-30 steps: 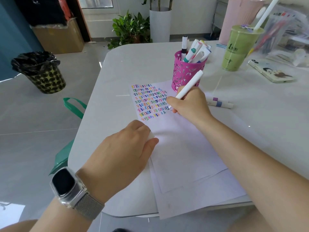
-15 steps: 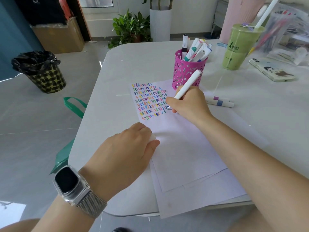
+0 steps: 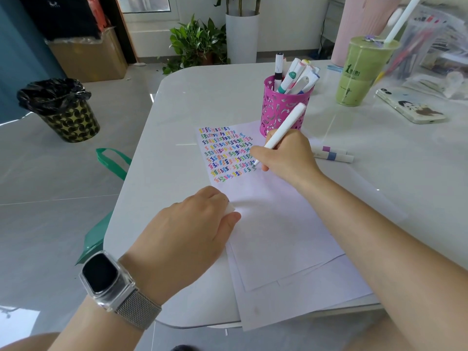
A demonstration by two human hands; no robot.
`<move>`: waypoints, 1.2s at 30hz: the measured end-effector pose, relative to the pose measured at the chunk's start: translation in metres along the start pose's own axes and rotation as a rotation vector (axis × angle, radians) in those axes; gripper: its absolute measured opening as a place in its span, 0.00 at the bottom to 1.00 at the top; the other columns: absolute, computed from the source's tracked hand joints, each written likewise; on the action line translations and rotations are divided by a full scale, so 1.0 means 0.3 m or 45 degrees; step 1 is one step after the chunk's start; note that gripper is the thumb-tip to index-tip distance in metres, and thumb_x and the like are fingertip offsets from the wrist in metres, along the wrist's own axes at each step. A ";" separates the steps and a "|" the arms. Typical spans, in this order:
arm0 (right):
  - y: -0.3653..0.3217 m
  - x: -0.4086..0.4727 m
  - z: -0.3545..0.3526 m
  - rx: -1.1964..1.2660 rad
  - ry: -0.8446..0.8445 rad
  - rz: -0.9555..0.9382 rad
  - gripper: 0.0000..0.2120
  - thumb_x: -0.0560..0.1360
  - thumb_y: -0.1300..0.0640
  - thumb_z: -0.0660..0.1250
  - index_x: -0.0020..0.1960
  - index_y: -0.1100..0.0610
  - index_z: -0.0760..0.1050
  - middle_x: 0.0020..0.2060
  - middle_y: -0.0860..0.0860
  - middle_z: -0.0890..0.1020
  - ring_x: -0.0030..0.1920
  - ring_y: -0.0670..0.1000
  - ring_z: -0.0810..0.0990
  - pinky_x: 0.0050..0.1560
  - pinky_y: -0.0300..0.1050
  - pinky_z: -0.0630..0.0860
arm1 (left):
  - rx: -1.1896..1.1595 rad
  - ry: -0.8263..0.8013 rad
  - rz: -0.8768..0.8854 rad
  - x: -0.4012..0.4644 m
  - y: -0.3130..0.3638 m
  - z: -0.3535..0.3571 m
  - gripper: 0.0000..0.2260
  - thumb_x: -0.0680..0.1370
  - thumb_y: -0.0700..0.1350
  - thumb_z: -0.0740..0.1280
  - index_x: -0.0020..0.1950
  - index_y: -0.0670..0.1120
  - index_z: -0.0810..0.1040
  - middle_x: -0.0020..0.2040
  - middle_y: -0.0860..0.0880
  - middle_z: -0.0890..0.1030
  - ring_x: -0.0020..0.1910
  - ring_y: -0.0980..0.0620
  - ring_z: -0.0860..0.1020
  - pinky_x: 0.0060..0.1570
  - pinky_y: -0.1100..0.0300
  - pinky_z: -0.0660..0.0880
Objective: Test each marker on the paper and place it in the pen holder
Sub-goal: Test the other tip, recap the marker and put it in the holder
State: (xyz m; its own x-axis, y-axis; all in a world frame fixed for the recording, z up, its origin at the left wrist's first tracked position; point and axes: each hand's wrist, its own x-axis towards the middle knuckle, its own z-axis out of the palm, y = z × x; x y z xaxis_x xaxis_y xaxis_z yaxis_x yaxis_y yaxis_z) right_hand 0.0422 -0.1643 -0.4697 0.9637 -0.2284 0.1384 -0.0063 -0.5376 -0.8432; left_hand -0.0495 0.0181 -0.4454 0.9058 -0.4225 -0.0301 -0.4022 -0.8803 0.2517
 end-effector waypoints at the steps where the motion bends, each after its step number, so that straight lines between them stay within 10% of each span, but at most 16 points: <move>1: -0.003 0.001 -0.001 0.072 0.063 0.026 0.14 0.69 0.58 0.70 0.28 0.58 0.71 0.22 0.50 0.76 0.17 0.41 0.69 0.21 0.32 0.65 | -0.003 0.004 0.000 0.001 0.000 -0.001 0.18 0.77 0.58 0.46 0.52 0.51 0.71 0.55 0.56 0.72 0.51 0.49 0.76 0.51 0.52 0.73; 9: -0.105 -0.043 -0.058 0.700 0.112 0.063 0.10 0.71 0.57 0.75 0.34 0.57 0.77 0.19 0.45 0.74 0.20 0.43 0.69 0.22 0.35 0.65 | 0.004 0.097 -0.008 -0.004 0.008 -0.028 0.15 0.75 0.62 0.47 0.41 0.53 0.64 0.38 0.53 0.75 0.37 0.52 0.74 0.41 0.56 0.73; 17: -0.175 -0.127 -0.111 0.774 -0.222 0.187 0.19 0.78 0.51 0.62 0.33 0.58 0.80 0.22 0.54 0.78 0.22 0.49 0.71 0.23 0.38 0.67 | -0.240 0.181 -0.138 0.011 -0.009 -0.006 0.16 0.75 0.60 0.57 0.41 0.49 0.74 0.34 0.52 0.81 0.34 0.50 0.78 0.41 0.51 0.76; 36: -0.176 -0.144 -0.050 0.582 -0.240 0.014 0.17 0.74 0.59 0.66 0.28 0.60 0.68 0.17 0.49 0.71 0.19 0.46 0.69 0.22 0.35 0.60 | -0.444 0.302 -0.171 0.014 0.011 -0.022 0.14 0.74 0.60 0.61 0.40 0.50 0.75 0.30 0.55 0.81 0.31 0.55 0.77 0.37 0.52 0.76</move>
State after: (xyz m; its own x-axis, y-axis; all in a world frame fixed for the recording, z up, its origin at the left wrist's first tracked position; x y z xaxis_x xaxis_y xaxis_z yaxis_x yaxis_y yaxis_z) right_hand -0.0032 -0.1381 -0.4234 0.9960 -0.0585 0.0671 0.0600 -0.1150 -0.9915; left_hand -0.0461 0.0148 -0.4383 0.9687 -0.2125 0.1282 -0.2472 -0.7812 0.5733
